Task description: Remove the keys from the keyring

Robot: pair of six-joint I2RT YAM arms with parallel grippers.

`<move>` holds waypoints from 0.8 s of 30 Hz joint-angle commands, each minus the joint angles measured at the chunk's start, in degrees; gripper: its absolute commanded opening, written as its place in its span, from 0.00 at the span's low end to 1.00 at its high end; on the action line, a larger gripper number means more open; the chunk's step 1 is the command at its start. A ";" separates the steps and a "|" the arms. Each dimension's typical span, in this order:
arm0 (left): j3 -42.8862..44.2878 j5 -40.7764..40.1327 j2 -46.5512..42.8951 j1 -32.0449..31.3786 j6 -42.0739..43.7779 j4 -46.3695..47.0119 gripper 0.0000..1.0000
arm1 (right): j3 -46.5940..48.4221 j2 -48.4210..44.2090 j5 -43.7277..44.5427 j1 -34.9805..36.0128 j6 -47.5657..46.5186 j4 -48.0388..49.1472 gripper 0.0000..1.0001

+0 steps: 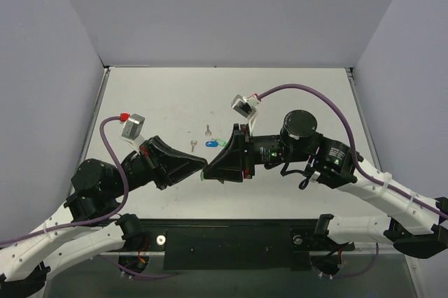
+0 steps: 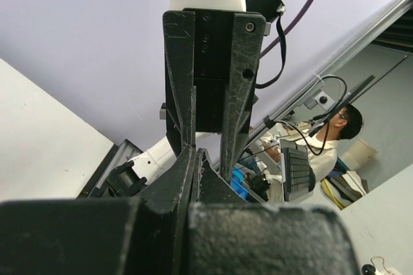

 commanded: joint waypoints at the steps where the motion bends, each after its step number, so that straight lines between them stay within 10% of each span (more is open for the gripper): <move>1: 2.11 -3.89 -0.36 -0.18 1.11 -1.71 0.00 | -1.90 -2.64 0.22 -0.29 1.61 6.97 0.22; 24: 8.51 -0.39 0.25 -0.18 6.90 -13.66 0.00 | -0.43 -1.94 1.01 -1.70 0.05 1.38 0.00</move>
